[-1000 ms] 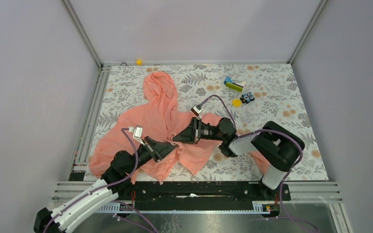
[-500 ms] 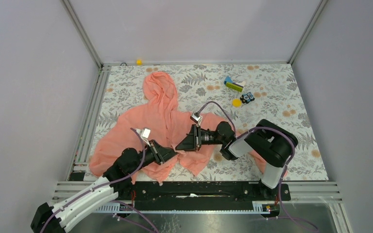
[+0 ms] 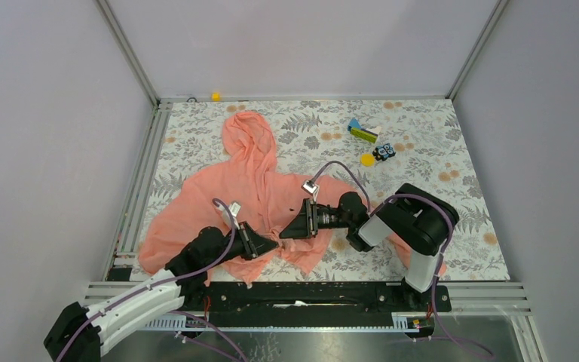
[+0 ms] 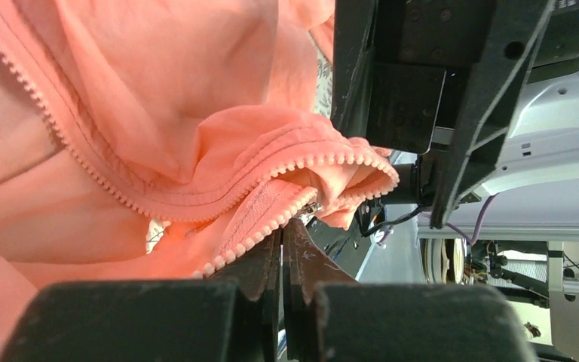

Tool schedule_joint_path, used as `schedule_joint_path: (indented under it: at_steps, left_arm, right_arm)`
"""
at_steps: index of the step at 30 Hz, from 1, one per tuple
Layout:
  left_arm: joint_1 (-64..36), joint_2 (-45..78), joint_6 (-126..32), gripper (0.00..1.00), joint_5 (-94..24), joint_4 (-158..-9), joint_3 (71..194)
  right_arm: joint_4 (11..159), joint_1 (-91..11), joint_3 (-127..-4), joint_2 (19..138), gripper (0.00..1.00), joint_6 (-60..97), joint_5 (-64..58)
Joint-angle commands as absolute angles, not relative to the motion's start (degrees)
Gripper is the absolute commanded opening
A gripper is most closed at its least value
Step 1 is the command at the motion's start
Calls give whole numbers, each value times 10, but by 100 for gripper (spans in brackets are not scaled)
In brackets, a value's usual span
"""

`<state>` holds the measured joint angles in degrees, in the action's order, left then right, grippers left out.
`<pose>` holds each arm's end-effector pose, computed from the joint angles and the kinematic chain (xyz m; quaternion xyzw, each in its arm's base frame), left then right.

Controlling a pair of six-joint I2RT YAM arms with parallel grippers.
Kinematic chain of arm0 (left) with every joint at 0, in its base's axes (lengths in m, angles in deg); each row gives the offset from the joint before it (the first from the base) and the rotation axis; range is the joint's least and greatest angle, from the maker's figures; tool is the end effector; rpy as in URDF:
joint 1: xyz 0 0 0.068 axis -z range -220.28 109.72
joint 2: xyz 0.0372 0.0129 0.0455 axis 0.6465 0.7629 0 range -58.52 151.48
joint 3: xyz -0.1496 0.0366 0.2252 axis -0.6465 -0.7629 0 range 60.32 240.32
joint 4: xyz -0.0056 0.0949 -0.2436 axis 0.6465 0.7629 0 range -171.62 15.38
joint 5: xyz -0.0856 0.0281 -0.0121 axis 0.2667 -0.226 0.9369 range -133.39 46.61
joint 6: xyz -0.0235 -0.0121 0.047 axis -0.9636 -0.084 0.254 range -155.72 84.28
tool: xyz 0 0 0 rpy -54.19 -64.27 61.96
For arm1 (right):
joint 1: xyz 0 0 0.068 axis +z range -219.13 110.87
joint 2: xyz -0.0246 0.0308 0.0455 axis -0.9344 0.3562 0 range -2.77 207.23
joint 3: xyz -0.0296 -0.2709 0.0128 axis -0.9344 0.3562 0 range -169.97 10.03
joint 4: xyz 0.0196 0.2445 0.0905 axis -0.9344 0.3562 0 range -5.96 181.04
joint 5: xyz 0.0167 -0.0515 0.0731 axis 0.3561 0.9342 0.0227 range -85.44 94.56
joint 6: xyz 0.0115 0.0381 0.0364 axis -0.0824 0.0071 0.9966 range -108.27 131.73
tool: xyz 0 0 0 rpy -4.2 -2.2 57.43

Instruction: Zip up the jacket

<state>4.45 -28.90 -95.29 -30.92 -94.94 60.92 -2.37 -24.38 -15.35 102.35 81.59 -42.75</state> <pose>0.0931 -0.1030 0.1483 -0.0372 0.7942 -0.5272 0.3000 0.1869 0.2221 0.1493 -0.1603 0.6595 0.7200 0.1451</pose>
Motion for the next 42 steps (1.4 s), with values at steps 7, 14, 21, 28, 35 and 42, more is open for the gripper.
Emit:
schedule_joint_path:
  at_steps: [7, 14, 21, 28, 35, 42]
  left_arm:
    - [44, -260, -974, 0, -253, -1020, 575]
    - [45, -273, -968, 0, -244, -1009, 574]
    - [44, -264, -941, 0, -238, -955, 598]
    - [45, -265, -933, 0, -241, -947, 598]
    - [46, -268, -909, 0, -281, -840, 644]
    - [83, -219, -891, 0, -326, -803, 668]
  right_arm:
    - [-89, -247, -144, 1067, 49, 794, -430]
    - [-96, -247, -145, 1060, 22, 821, -380]
    - [-119, -246, -172, 1078, 0, 906, -368]
    - [-120, -246, -178, 1077, 0, 959, -343]
    - [-121, -247, -191, 1083, 0, 1002, -364]
    - [-121, -250, -219, 1077, 0, 1024, -359]
